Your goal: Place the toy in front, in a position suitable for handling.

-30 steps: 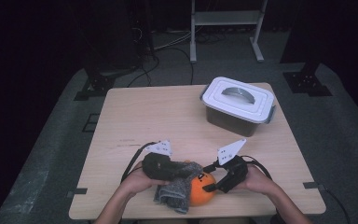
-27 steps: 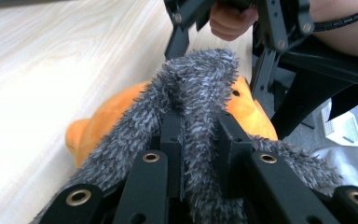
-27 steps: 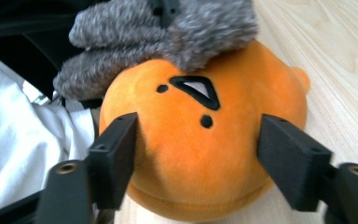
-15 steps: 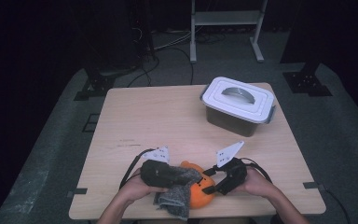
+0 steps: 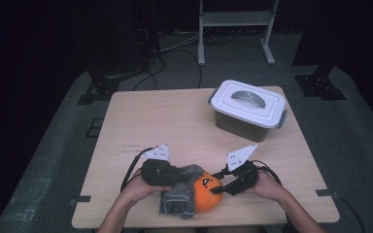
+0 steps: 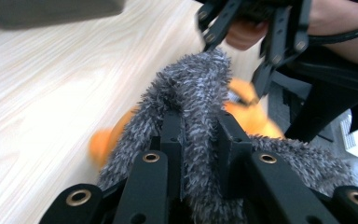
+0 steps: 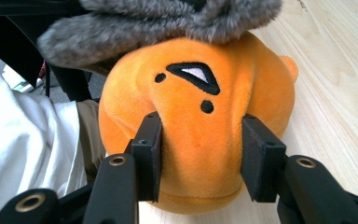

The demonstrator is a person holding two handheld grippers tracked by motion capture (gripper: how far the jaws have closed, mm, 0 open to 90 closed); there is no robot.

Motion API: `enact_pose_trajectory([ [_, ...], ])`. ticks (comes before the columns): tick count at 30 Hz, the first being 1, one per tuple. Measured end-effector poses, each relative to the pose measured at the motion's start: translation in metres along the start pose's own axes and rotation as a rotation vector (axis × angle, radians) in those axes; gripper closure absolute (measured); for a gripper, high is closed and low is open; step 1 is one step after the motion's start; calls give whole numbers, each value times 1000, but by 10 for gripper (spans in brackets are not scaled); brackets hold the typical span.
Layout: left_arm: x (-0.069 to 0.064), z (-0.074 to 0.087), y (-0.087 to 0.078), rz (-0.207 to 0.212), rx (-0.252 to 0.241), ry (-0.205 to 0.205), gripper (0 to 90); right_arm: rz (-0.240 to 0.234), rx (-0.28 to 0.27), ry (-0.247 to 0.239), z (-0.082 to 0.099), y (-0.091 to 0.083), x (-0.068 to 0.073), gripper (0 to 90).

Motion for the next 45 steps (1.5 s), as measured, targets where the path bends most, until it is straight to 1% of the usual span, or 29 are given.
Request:
enact_pose_trajectory([
  [5,5,16,-7,-32,11,-29,753,29,10,-10,3,-10,-3,541],
  [7,9,21,-12,-48,7,-42,753,41,7,-11,5,-13,-5,541],
  [10,16,26,-23,-80,-15,-65,754,63,0,-4,9,-21,-8,539],
  [15,25,31,-49,-142,-44,-79,753,85,-17,16,15,-33,-13,530],
  [18,30,34,-70,-190,-62,-90,753,80,-34,42,20,-36,-15,517],
  [21,35,37,-87,-230,-63,-93,753,79,-43,51,21,-37,-15,503],
  [22,36,37,-91,-238,-67,-97,752,76,-46,51,21,-38,-16,491],
  [23,37,39,-98,-253,-62,-97,752,72,-47,54,21,-38,-16,484],
  [25,39,45,-105,-283,-46,-100,752,71,-46,61,21,-37,-16,468],
  [26,39,47,-106,-290,-38,-101,746,71,-48,65,21,-37,-15,441],
  [28,43,57,-106,-325,5,-105,740,75,-57,69,20,-39,-15,400],
  [29,45,62,-105,-330,13,-117,738,74,-66,73,19,-40,-14,385],
  [30,46,67,-102,-318,5,-134,735,76,-77,78,19,-42,-14,369],
  [31,47,69,-100,-316,3,-141,725,79,-93,85,19,-45,-14,359],
  [33,48,73,-93,-311,10,-151,696,81,-118,96,21,-50,-13,333],
  [35,48,72,-90,-309,12,-141,657,89,-147,115,22,-57,-14,317],
  [36,49,70,-89,-309,2,-144,621,89,-155,135,23,-60,-15,314],
  [37,50,68,-88,-320,-11,-151,580,89,-159,151,25,-62,-17,313],
  [38,50,67,-88,-325,-13,-155,511,107,-160,157,26,-65,-19,310],
  [39,50,66,-88,-326,-15,-153,477,118,-163,160,27,-65,-21,309],
  [40,49,66,-88,-331,-20,-153,425,124,-172,171,28,-67,-23,307],
  [42,48,66,-89,-338,-42,-161,351,135,-175,177,30,-67,-25,303],
  [43,47,66,-89,-342,-43,-159,329,144,-178,173,31,-68,-26,303],
  [45,47,68,-90,-369,-47,-157,275,153,-187,176,30,-68,-28,303],
])
Point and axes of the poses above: each handheld gripper's, and its own axes: y roughly forward along the jaws, z roughly out of its underside, x roughly to its left, the point moved 6 cm from there along y, roughly forward along the jaws, and after that the axes turned 9 degrees about y, right-handed, at the moved point
